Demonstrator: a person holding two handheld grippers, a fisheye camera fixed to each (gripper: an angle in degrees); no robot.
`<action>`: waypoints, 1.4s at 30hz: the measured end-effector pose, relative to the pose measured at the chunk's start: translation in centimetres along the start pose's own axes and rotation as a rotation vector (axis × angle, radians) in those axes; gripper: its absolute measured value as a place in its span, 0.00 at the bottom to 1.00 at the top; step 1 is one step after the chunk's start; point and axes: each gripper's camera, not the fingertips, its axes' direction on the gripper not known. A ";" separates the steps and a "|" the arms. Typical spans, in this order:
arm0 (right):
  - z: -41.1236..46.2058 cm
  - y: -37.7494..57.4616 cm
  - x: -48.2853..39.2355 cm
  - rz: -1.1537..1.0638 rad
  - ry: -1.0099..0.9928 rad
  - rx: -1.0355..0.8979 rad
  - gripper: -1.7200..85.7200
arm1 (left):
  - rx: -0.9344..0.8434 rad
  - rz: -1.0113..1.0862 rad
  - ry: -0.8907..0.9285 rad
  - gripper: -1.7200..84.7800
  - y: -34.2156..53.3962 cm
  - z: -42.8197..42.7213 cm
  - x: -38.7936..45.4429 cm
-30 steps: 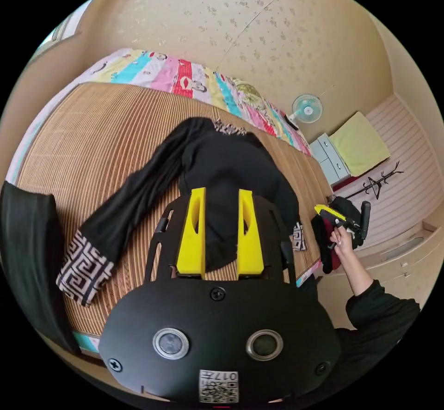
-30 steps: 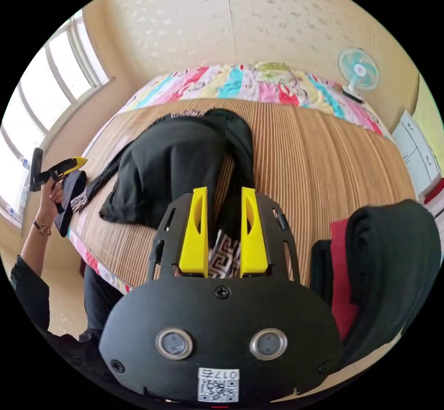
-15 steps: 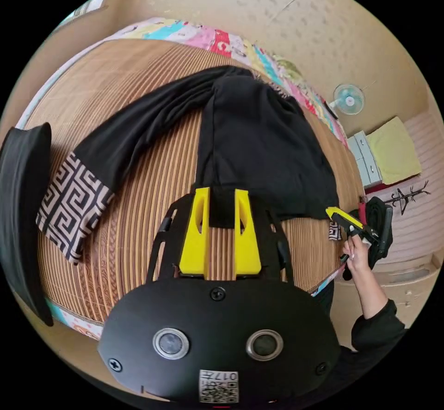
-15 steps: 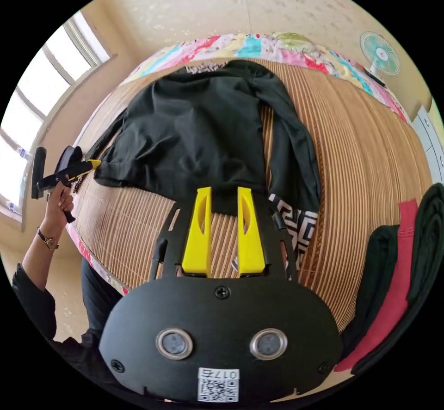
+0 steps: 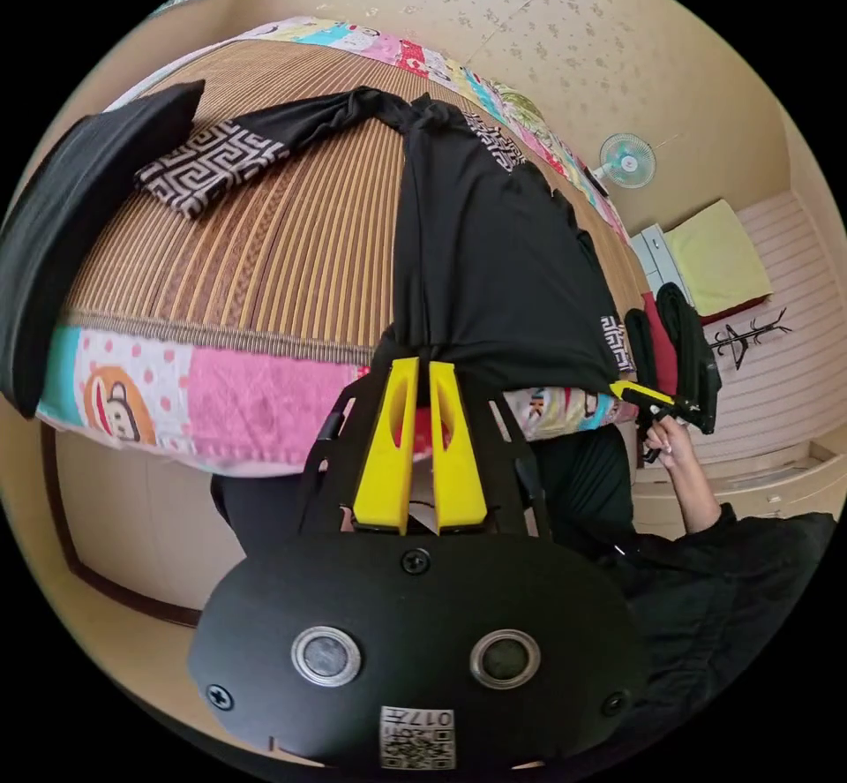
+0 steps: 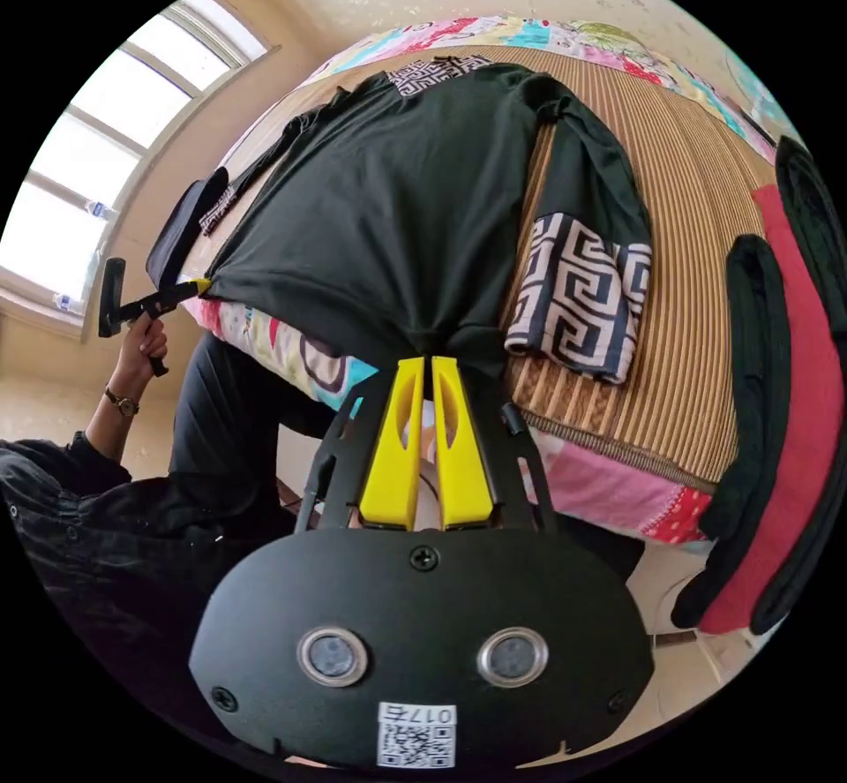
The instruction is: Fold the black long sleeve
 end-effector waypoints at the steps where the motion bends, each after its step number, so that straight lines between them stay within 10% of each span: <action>1: -0.4 1.1 0.2 0.020 -0.028 -0.002 0.05 | -0.004 -0.024 0.038 0.05 1.9 -0.9 -0.7; 19: -8.2 1.7 13.7 0.346 0.007 0.096 0.12 | 0.159 -0.230 0.163 0.11 8.3 -6.9 -7.4; 24: -11.8 -3.0 10.3 0.106 0.610 -0.151 0.05 | 0.187 -0.182 0.132 0.10 8.3 -7.3 -6.1; 29: -23.2 3.1 4.4 -0.008 1.007 0.398 0.04 | 0.204 -0.237 0.174 0.09 10.9 -6.6 -8.7; 34: -20.1 13.9 6.2 0.138 0.951 0.493 0.04 | 0.205 -0.301 0.212 0.09 12.4 -5.6 -11.1; 37: -15.4 19.8 11.9 0.374 0.751 0.194 0.04 | 0.214 -0.320 0.229 0.09 12.7 -5.7 -12.0; 42: -21.7 29.8 18.8 0.772 0.290 0.344 0.08 | 0.181 -0.269 0.177 0.08 12.0 -6.0 -12.2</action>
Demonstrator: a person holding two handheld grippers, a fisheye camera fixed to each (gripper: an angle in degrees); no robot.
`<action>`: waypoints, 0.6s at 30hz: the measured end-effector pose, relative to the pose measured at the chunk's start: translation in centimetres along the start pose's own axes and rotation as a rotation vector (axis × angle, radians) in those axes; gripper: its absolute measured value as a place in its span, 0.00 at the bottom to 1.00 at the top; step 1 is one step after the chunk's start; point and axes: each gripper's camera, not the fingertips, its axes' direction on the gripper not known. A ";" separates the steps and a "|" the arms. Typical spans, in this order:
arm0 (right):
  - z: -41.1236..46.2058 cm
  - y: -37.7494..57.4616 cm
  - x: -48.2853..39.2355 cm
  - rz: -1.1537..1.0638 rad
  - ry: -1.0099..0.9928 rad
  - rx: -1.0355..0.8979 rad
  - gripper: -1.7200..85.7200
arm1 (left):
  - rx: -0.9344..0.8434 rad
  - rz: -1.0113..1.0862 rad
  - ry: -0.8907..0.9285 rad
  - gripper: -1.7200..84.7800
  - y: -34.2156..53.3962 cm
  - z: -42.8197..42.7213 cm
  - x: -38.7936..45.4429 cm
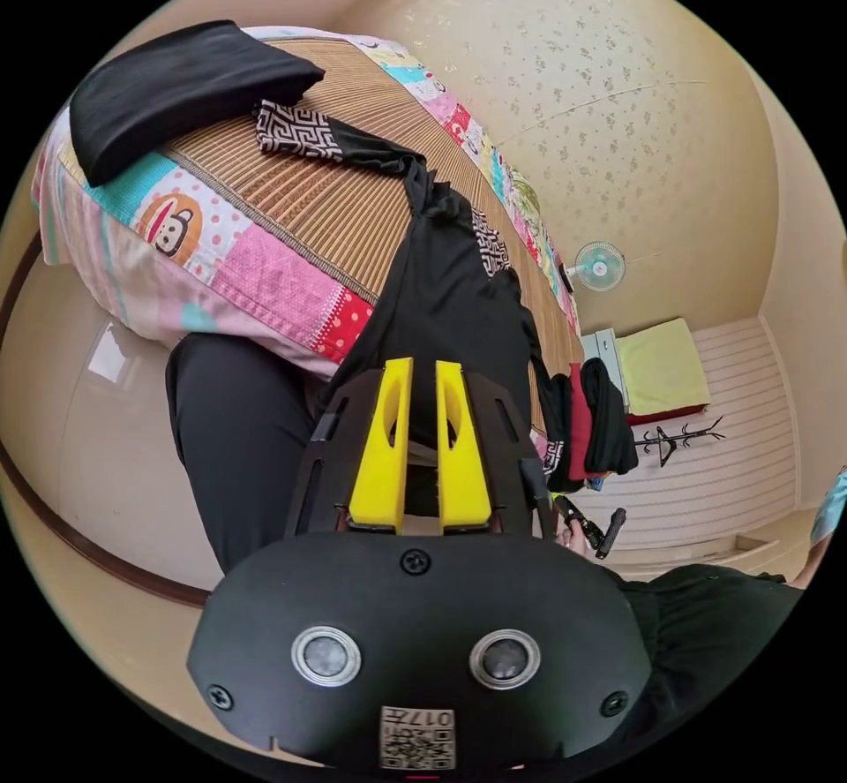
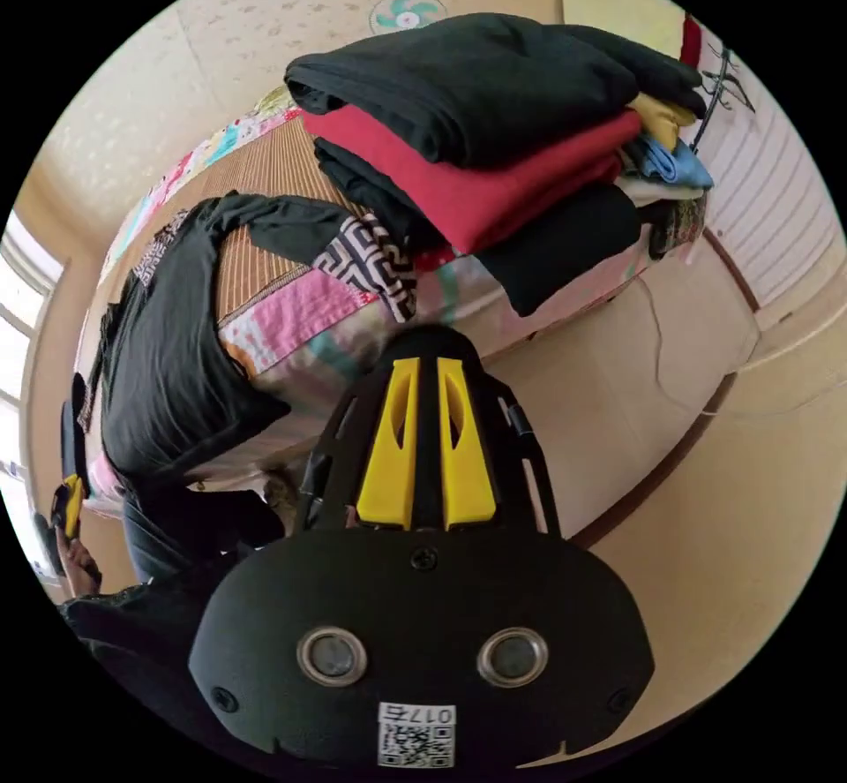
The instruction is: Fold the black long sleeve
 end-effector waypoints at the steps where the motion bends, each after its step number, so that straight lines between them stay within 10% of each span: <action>1: -0.7 -0.5 1.0 0.032 -0.068 0.001 0.08 | -0.011 0.011 -0.009 0.08 -0.2 0.2 -0.1; 8: -1.7 -7.9 10.5 0.512 -0.937 -0.010 0.14 | -0.020 0.047 0.040 0.08 -0.5 1.6 0.7; 18: 7.9 -7.0 16.8 1.238 -1.212 0.046 0.12 | -0.028 0.019 0.082 0.08 1.1 1.0 -1.5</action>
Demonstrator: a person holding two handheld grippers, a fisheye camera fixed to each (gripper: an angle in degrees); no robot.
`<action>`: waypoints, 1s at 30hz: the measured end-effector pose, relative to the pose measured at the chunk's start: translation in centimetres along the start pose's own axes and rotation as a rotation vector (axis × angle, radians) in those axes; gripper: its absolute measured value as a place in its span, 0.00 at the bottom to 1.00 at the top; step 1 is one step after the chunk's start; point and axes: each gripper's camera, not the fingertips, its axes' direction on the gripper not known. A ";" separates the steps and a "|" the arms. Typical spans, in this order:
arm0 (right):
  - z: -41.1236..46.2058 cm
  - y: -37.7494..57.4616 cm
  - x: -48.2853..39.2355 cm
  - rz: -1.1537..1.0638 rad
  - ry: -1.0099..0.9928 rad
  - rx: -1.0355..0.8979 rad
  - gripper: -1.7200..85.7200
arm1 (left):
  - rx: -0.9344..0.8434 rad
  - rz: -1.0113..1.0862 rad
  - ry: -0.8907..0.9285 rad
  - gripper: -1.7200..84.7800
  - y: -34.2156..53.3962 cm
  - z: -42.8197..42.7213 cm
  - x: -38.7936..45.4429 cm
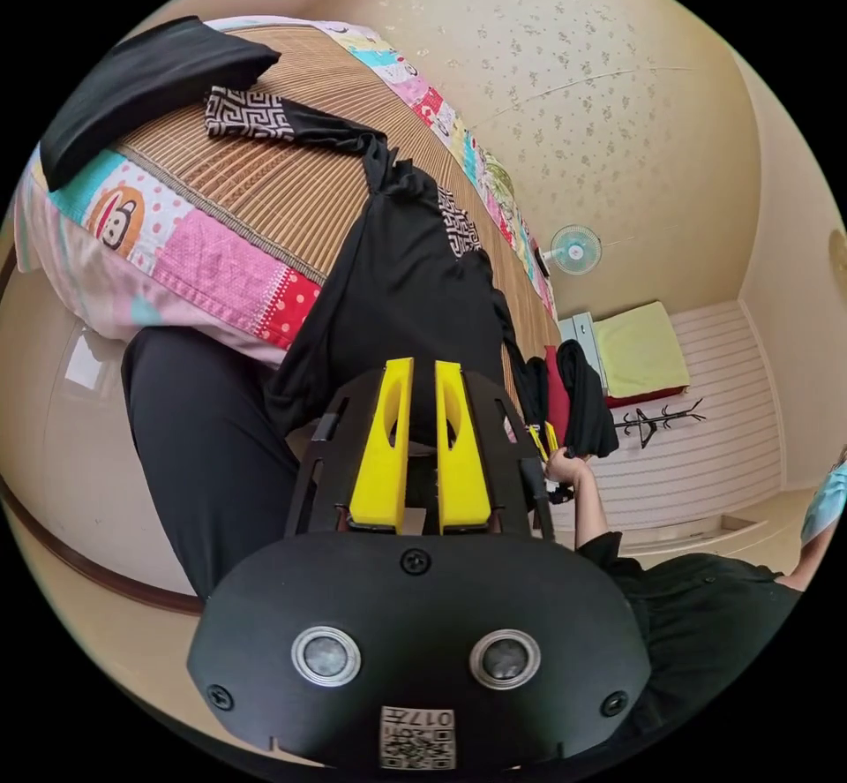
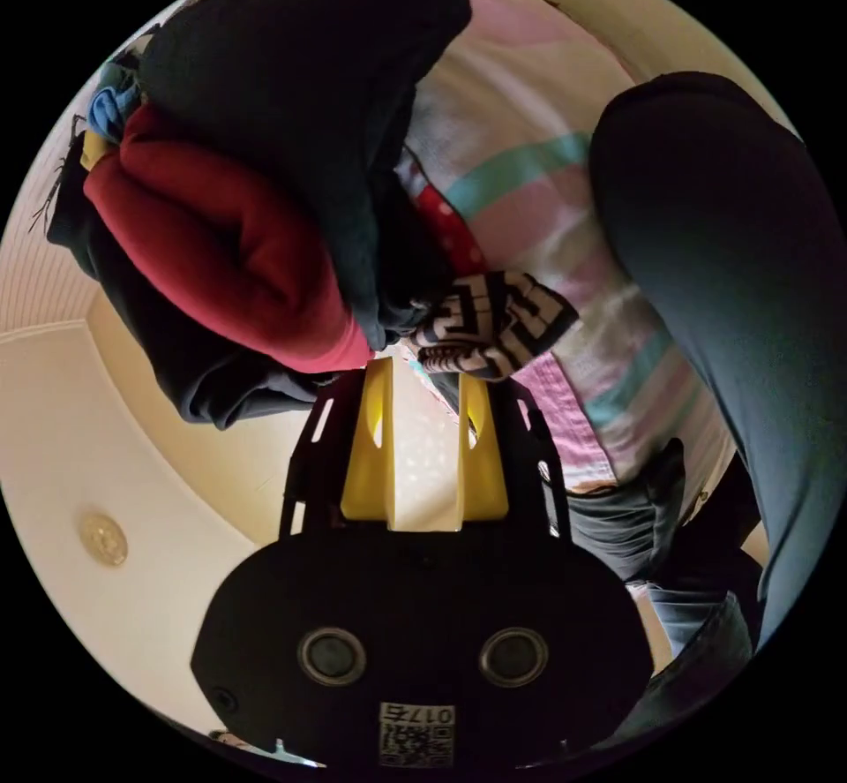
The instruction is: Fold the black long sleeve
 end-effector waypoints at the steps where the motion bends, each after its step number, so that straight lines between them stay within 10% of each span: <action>1: -0.1 -0.1 0.2 0.000 -0.001 0.004 0.10 | 0.011 -0.015 -0.006 0.08 0.2 -0.6 -0.8; 7: 0.2 3.5 -2.3 -0.190 0.182 -0.045 0.04 | 0.045 -0.098 -0.029 0.08 0.6 -3.0 -4.7; 15: 13.9 29.5 -10.3 -1.628 0.946 -0.006 0.03 | 0.086 -0.137 -0.005 0.08 0.5 -4.1 -7.3; 20: 21.6 40.4 -12.3 -1.998 0.787 0.288 0.03 | 0.139 -0.141 0.026 0.08 1.6 -6.2 -8.0; 26: 35.9 49.8 -1.7 -2.100 0.439 -0.714 0.05 | 0.160 -0.186 -0.009 0.09 3.6 -8.2 -10.3; 30: 42.5 47.4 17.5 -1.779 0.816 -1.103 0.08 | 0.190 -0.254 0.032 0.09 4.3 -8.7 -11.6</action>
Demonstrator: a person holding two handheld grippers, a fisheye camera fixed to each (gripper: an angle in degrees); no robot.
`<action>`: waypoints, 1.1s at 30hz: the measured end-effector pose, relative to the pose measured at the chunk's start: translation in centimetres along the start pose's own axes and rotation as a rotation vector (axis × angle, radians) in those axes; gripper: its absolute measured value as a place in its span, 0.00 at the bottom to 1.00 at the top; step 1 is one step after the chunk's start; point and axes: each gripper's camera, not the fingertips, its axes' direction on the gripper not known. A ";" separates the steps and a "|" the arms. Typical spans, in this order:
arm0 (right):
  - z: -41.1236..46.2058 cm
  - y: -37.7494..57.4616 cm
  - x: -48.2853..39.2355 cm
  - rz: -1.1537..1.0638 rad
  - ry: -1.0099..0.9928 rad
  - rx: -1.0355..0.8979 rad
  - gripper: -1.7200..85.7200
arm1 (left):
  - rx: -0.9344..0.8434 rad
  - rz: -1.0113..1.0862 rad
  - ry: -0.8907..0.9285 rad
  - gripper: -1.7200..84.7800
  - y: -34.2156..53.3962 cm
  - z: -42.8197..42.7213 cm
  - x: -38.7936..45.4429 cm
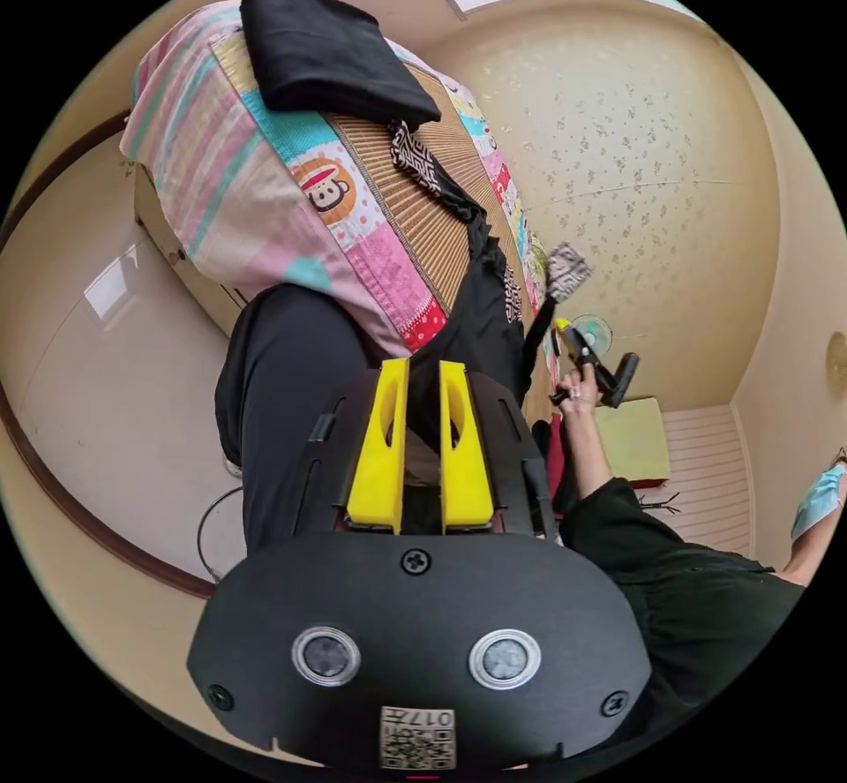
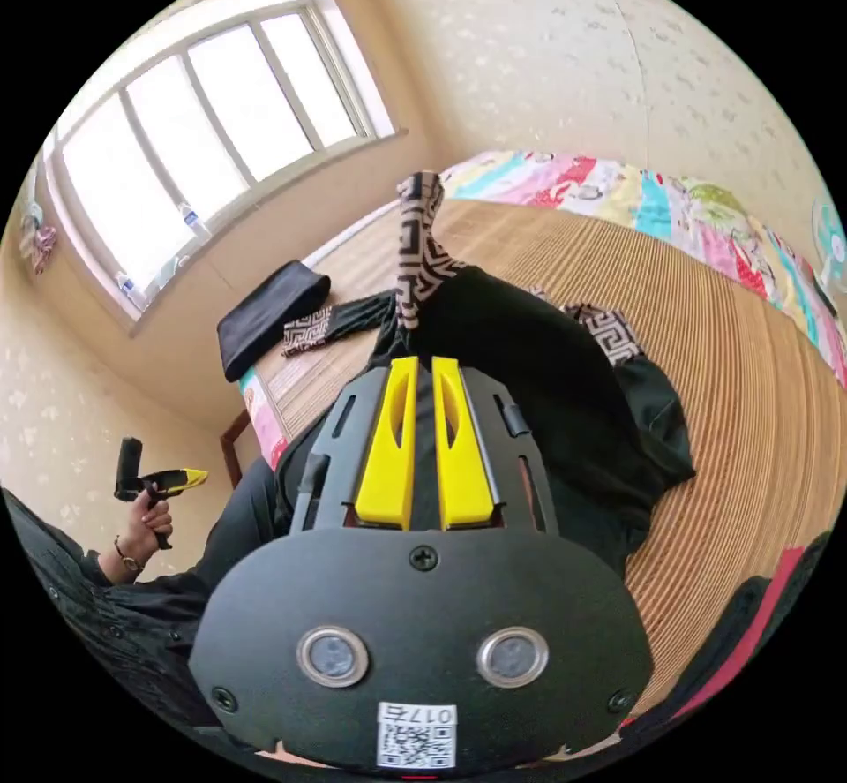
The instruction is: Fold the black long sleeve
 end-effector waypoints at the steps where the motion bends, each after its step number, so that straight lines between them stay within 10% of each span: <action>1: 1.6 1.0 0.1 0.033 -0.009 -0.015 0.08 | 0.011 -0.008 0.012 0.09 0.0 -0.3 0.0; 14: 0.3 -0.7 13.1 0.601 0.376 0.054 0.16 | 0.028 -0.019 -0.063 0.10 -1.3 -0.4 0.7; 20: 4.0 -0.5 19.1 0.837 0.187 0.026 0.08 | -0.024 0.007 -0.071 0.09 -1.8 2.1 3.4; 33: 7.6 -3.8 24.2 0.758 0.231 0.134 0.05 | -0.042 -0.011 -0.108 0.10 -0.1 2.5 5.6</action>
